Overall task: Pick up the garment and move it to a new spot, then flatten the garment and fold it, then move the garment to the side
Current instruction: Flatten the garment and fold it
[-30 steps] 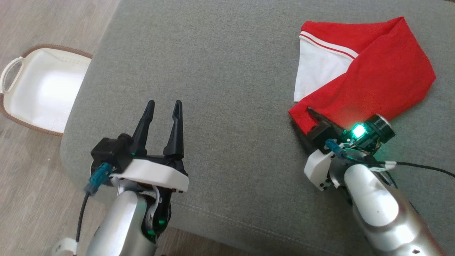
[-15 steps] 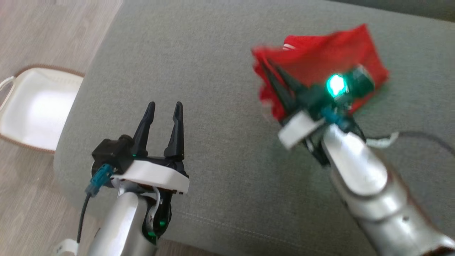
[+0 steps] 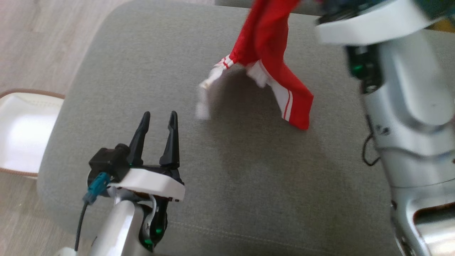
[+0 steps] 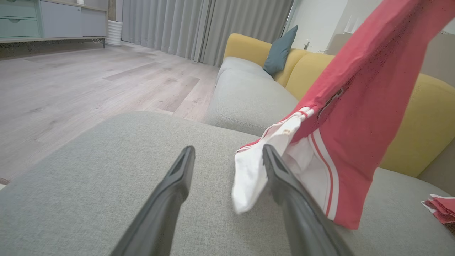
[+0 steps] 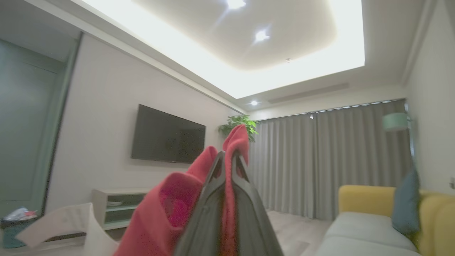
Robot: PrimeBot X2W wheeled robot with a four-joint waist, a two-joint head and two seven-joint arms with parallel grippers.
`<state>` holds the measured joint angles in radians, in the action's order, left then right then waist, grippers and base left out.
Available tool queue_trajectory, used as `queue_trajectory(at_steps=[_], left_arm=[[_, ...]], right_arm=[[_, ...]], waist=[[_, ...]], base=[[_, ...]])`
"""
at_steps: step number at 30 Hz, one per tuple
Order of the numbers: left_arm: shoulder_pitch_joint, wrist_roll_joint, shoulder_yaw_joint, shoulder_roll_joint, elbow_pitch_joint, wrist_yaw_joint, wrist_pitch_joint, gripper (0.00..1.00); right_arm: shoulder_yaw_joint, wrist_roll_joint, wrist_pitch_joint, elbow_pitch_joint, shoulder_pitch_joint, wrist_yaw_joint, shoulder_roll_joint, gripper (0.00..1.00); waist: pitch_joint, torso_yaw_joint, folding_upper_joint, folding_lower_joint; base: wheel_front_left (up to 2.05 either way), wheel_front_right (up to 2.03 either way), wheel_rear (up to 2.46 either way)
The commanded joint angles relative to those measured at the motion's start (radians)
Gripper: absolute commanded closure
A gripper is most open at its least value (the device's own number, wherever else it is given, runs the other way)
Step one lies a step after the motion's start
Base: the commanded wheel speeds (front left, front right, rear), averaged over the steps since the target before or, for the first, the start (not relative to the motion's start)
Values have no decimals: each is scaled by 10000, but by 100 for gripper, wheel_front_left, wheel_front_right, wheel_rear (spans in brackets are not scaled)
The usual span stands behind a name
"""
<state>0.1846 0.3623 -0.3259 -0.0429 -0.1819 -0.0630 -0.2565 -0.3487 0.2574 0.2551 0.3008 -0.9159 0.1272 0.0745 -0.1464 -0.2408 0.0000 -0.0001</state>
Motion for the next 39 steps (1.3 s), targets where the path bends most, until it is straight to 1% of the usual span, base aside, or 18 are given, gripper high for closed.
queue_trajectory(at_steps=[1, 2, 4, 7, 12, 15, 16, 17, 19, 22, 26, 29, 36, 39], left_arm=[[199, -71, 413, -74, 404, -9, -53, 0], [202, -63, 423, -74, 445, -15, -53, 0], [215, -60, 432, -74, 472, -18, -53, 0], [241, -46, 442, -74, 504, -15, -53, 0], [334, -68, 410, -74, 512, 21, -53, 0], [410, -117, 400, -74, 490, 42, -53, 0], [425, -138, 417, -74, 481, 48, -53, 0], [434, -171, 437, -74, 464, 62, -53, 0], [449, -247, 483, -74, 410, 102, -53, 0], [476, -322, 534, -74, 351, 146, -53, 0], [514, -417, 594, -74, 281, 217, -53, 0], [494, -440, 595, -74, 267, 235, -53, 0], [327, -403, 477, -74, 312, 221, -53, 0], [270, -381, 397, -74, 344, 197, -53, 0]], right_arm=[[651, -145, 22, 115, -61, 35, -241, 100], [1604, -482, -148, 516, 187, 35, -241, 100], [2561, -957, -369, 766, 573, 35, -148, 100], [3951, -1397, -834, 1021, 1418, 35, 230, 100], [5450, -1827, -1442, 1283, 3220, 35, 952, 100], [6250, -2083, -1574, 1413, 4156, 35, 1113, 100], [6459, -2227, -1610, 1447, 4408, 35, 1096, 44], [6690, -2352, -1596, 1446, 4601, 35, 1031, 0], [6995, -2715, -1525, 1390, 4908, 35, 856, 0], [7119, -2914, -1411, 1274, 5065, 35, 581, 0], [6882, -3163, -980, 859, 5175, 35, 229, 0], [6169, -3096, -638, 367, 5281, 35, 43, 0], [3598, -2738, -267, -850, 6278, 35, -118, 0], [2932, -2682, -216, -1152, 6736, 35, -155, 0]], waist=[[-52, 167, 0, 1], [-121, 292, 0, 1], [-190, 429, 0, 1], [-276, 636, 0, 1], [-439, 946, 0, 1], [-512, 1085, 0, 1], [-528, 1135, 0, 1], [-536, 1189, 0, 1], [-531, 1298, 0, 1], [-506, 1411, 0, 1], [-382, 1596, 0, 1], [-240, 1691, 0, 1], [55, 1718, 0, 1], [97, 1664, 0, 1]], base=[[0, 0, 0], [0, 0, 0], [0, 0, 0], [0, 0, 0], [0, 0, 0], [0, 0, 0], [0, 0, 0], [0, 0, 0], [0, 0, 0], [0, 0, 0], [0, 0, 0], [0, 0, 0], [0, 0, 0], [0, 0, 0]])
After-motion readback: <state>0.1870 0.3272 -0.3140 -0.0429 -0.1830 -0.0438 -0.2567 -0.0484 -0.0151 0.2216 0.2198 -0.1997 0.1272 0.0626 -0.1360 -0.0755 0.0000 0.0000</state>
